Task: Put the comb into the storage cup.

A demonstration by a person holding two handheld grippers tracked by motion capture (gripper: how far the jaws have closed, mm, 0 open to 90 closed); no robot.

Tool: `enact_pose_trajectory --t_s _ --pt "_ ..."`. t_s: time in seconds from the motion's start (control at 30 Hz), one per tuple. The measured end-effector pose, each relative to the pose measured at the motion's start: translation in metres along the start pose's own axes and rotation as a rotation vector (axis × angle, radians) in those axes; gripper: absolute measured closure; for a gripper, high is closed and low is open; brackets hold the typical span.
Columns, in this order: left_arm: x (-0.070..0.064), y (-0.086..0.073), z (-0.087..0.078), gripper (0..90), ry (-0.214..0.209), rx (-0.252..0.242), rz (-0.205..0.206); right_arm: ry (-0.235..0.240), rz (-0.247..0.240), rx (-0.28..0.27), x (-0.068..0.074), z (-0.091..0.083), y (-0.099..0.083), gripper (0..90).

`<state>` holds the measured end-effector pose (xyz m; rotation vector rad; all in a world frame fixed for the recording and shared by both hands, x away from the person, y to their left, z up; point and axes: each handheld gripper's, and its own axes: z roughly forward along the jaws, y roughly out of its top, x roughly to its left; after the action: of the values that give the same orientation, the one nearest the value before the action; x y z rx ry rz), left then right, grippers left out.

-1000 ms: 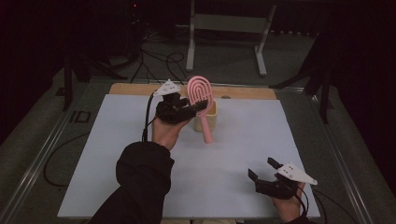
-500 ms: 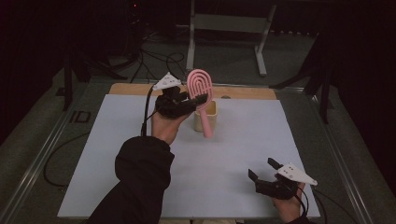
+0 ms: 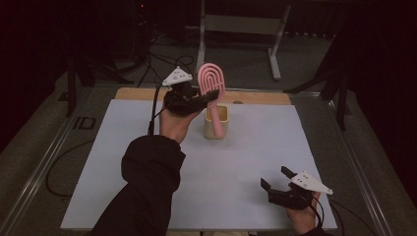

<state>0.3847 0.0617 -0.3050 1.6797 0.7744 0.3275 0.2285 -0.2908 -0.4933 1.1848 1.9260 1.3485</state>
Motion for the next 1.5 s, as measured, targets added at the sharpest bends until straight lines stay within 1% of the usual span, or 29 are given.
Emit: enact_pose_trajectory --t_s 0.17,0.37,0.6,0.77,0.8,0.83,0.93,1.03,1.17,1.4,1.43,1.5 --pt "0.002 0.004 0.003 64.2 0.013 0.004 0.008 0.002 0.004 -0.002 0.0 0.0 0.0 9.1" --pt "0.004 0.009 0.006 64.2 0.023 0.005 0.016 -0.007 0.004 0.0 -0.001 -0.001 0.0 10.5" --pt "0.01 0.009 0.01 64.2 0.045 0.007 0.009 -0.009 0.001 -0.007 -0.001 -0.001 0.0 10.5" --pt "0.013 0.01 0.013 64.2 0.056 0.011 0.008 0.004 0.004 -0.004 -0.001 0.0 0.0 9.4" --pt "0.013 0.011 0.014 64.2 0.057 0.008 0.007 0.005 0.002 -0.003 0.0 0.0 0.0 9.2" --pt "0.013 0.011 0.014 64.2 0.059 0.01 0.011 0.002 -0.013 -0.006 0.0 0.0 0.0 9.1" --pt "0.013 0.014 0.015 64.2 0.06 0.004 0.017 0.005 -0.012 -0.007 0.0 0.0 0.0 9.0" --pt "0.014 0.016 0.015 64.2 0.052 -0.014 0.011 0.004 -0.005 -0.005 0.0 0.0 0.0 9.0" --pt "0.015 0.019 0.017 64.2 0.055 -0.022 0.01 0.006 0.006 -0.003 -0.001 0.0 0.0 9.0" --pt "0.016 0.02 0.025 64.2 0.069 -0.023 0.018 0.006 0.003 -0.01 -0.002 0.0 0.0 9.0" --pt "0.016 0.019 0.026 64.2 0.072 -0.025 0.019 0.009 0.01 -0.01 -0.003 0.0 0.0 9.0" --pt "0.015 0.019 0.029 64.2 0.085 -0.032 0.026 0.005 0.013 -0.008 -0.004 0.0 -0.001 9.0"
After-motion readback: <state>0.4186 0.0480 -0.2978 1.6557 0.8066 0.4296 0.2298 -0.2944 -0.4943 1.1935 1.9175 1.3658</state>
